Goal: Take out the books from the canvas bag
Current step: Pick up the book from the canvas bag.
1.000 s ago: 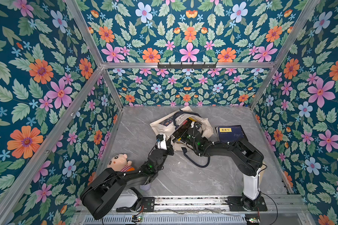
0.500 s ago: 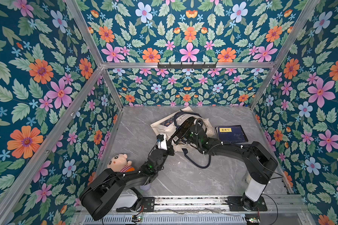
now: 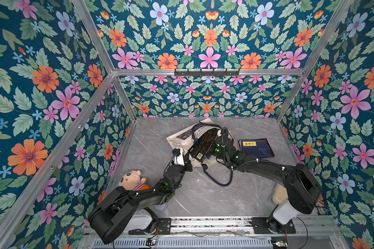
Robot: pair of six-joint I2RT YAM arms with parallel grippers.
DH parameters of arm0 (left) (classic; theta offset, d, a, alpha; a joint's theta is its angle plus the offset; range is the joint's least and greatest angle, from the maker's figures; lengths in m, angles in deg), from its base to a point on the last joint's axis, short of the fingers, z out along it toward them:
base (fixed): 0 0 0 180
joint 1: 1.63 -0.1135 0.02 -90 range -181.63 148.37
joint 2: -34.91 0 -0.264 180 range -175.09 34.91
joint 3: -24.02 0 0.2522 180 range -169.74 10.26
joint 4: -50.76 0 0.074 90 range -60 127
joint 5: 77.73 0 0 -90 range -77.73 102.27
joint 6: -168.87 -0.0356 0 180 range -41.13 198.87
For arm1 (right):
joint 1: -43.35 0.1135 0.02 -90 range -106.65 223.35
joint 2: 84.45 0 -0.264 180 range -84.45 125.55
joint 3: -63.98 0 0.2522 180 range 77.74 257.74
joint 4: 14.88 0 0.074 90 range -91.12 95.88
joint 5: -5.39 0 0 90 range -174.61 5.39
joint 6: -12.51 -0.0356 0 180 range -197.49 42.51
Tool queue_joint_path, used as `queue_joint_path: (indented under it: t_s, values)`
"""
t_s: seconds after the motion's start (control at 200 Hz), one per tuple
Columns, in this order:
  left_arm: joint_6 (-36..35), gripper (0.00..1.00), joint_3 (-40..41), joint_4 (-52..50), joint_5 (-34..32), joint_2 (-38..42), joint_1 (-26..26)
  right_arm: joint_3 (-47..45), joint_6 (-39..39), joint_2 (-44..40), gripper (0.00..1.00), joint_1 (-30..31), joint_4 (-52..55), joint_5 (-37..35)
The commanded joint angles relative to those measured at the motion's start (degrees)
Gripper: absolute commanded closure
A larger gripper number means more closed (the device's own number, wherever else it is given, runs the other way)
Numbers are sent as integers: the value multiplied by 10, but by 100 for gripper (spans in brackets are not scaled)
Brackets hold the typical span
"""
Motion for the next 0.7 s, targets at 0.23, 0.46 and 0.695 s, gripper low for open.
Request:
queue_joint_path:
  t_s: [0.23, 0.46, 0.695]
  values:
    - [1, 100, -6, 19, -11, 2, -1, -13, 58, -59, 100, -1, 24, 14]
    - [1, 100, -6, 18, -12, 2, -1, -36, 75, -118, 100, -1, 41, 0]
    - [1, 100, -7, 17, -11, 1, -1, -91, 94, -209, 100, -1, 38, -34]
